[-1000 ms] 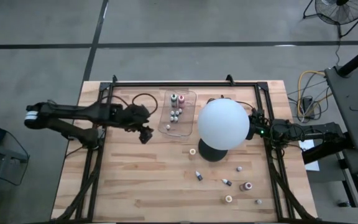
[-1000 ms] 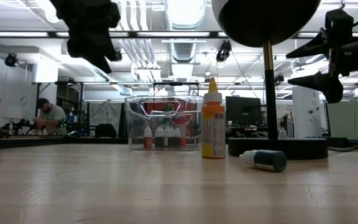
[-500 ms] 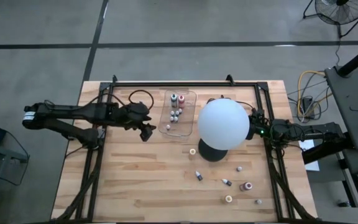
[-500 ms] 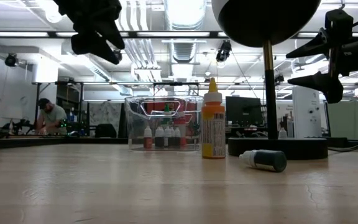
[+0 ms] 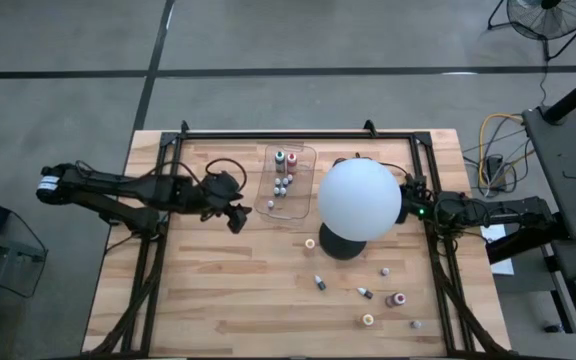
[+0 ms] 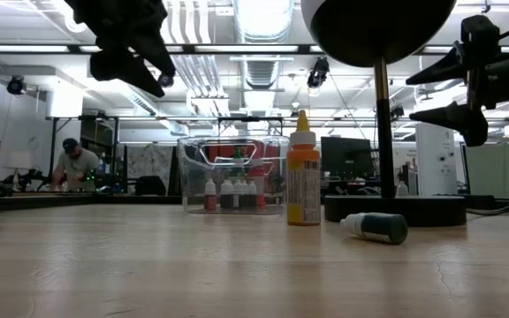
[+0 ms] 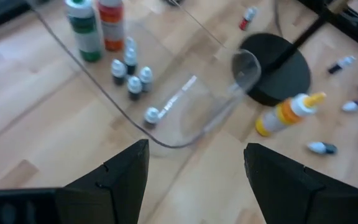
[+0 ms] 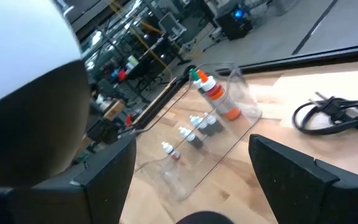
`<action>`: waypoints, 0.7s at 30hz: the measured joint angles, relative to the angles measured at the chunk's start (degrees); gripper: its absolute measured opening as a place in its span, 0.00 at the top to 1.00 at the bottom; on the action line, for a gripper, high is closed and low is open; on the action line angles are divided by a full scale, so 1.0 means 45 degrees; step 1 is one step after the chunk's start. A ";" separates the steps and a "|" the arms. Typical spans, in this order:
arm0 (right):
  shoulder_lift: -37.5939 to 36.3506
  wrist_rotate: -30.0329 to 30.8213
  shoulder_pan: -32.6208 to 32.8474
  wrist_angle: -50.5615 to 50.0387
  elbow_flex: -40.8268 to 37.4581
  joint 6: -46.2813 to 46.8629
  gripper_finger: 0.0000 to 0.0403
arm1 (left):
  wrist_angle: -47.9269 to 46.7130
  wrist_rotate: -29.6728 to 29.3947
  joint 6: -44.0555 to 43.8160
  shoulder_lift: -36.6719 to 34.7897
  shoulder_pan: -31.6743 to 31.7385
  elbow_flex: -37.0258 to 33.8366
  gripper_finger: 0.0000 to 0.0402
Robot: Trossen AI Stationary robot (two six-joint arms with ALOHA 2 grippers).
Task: Pick & Place food coloring
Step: Put the large yellow food coloring bottle into the transparent bin
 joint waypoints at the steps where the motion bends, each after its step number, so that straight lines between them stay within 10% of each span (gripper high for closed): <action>1: 0.0000 -0.0131 0.0000 0.0004 0.0001 0.0007 0.25 | -0.0004 -0.0371 -0.0058 0.0000 -0.0079 0.0000 0.42; 13: 0.0019 -0.0199 0.0000 0.0003 -0.0001 -0.0387 0.25 | 0.1943 -0.1432 0.0534 -0.0788 -0.0365 -0.1472 0.42; 21: 0.0083 -0.0189 0.0000 0.0007 0.0001 -0.0569 0.25 | 0.3512 0.0280 0.0627 -0.3054 -0.0365 -0.3744 0.42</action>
